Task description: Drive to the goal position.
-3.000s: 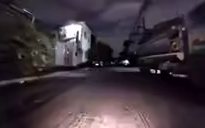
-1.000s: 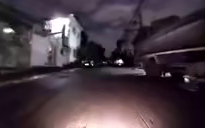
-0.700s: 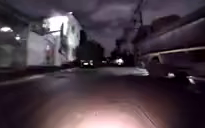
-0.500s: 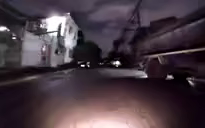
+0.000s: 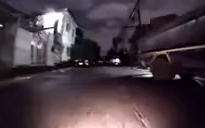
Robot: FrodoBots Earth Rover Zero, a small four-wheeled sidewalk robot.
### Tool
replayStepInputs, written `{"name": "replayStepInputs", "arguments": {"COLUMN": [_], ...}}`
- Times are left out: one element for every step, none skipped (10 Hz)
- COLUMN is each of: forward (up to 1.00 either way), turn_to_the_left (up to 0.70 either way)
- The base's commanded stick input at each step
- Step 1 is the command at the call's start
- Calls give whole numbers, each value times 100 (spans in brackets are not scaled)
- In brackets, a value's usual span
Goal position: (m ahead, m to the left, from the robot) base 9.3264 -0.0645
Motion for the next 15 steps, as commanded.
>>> {"name": "replayStepInputs", "arguments": {"forward": [100,100,100,100,100,100,100,100,100,100,100,100,100,100,100], "turn_to_the_left": [0,0,0,0,-17,0,0,0,0,0,0,0,0,0,0]}}
